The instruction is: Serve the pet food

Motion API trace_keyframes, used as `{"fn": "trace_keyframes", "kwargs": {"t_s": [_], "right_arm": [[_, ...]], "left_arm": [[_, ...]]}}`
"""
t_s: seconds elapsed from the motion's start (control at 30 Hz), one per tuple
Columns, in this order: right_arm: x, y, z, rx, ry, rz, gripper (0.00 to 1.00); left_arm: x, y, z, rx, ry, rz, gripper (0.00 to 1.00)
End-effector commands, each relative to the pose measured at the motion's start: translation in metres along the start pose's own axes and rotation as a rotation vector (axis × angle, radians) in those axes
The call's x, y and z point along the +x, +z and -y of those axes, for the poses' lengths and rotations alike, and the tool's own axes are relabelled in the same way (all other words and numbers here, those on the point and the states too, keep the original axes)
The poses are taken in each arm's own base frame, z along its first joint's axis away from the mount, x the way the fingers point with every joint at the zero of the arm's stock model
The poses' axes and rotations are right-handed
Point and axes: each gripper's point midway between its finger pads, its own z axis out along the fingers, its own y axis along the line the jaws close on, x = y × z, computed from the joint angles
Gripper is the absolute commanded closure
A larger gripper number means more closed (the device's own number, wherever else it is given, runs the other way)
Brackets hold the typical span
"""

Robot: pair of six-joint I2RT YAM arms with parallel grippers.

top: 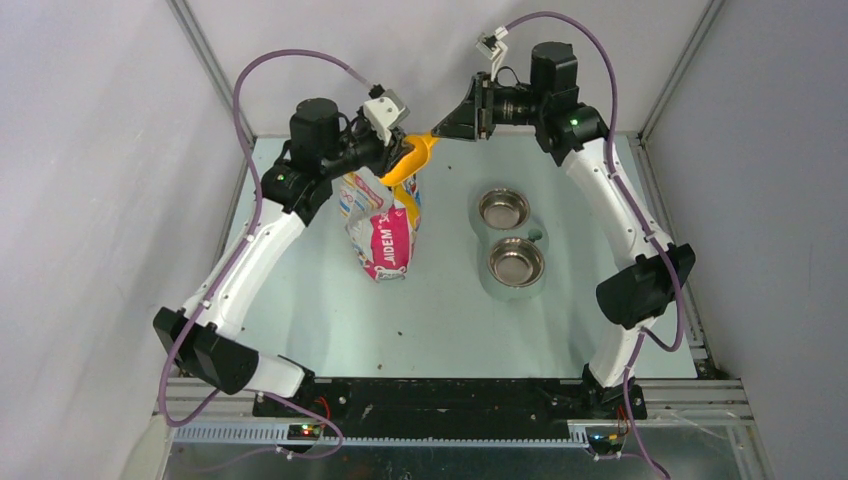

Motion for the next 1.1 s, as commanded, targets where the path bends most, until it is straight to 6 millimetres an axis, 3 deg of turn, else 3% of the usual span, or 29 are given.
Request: {"fn": "trace_keyframes", "kwargs": {"t_s": [0.0,0.03,0.1,0.2,0.23,0.27,0.33,0.47,0.6,0.83,1.07], "right_arm": [[-0.029,-0.013,-0.014,0.023,-0.126,0.074,1.0],[-0.03,-0.014,-0.013,0.032,-0.141,0.077,1.0],[-0.035,-0.019,-0.009,0.081,-0.187,0.088,1.0],[-0.045,-0.022,-0.003,0.173,-0.262,0.112,1.0],[-0.048,-0.023,-0.002,0.19,-0.283,0.116,1.0],[-0.051,-0.022,0.002,0.224,-0.291,0.129,1.0],[-0.058,-0.018,0.007,0.268,-0.314,0.148,1.0],[-0.068,0.002,0.013,0.329,-0.36,0.173,1.0],[-0.057,0.039,0.027,0.374,-0.402,0.14,1.0],[-0.023,0.083,0.052,0.495,-0.499,0.046,1.0],[0.004,0.101,0.083,0.585,-0.594,-0.043,1.0]], "left_arm": [[-0.032,-0.015,-0.019,-0.125,-0.015,0.051,0.5],[-0.033,-0.022,-0.032,-0.216,-0.056,0.043,0.38],[-0.036,-0.038,-0.059,-0.382,-0.126,0.043,0.28],[-0.037,-0.072,-0.107,-0.633,-0.253,0.024,0.24],[-0.019,-0.073,-0.115,-0.686,-0.339,-0.032,0.24],[-0.016,-0.078,-0.13,-0.734,-0.394,-0.036,0.24],[0.004,-0.084,-0.144,-0.783,-0.469,-0.093,0.23],[0.041,-0.075,-0.151,-0.777,-0.577,-0.177,0.24],[0.072,-0.055,-0.139,-0.675,-0.678,-0.259,0.24],[0.089,-0.045,-0.128,-0.601,-0.741,-0.295,0.27],[0.096,-0.057,-0.133,-0.643,-0.812,-0.269,0.29]]}}
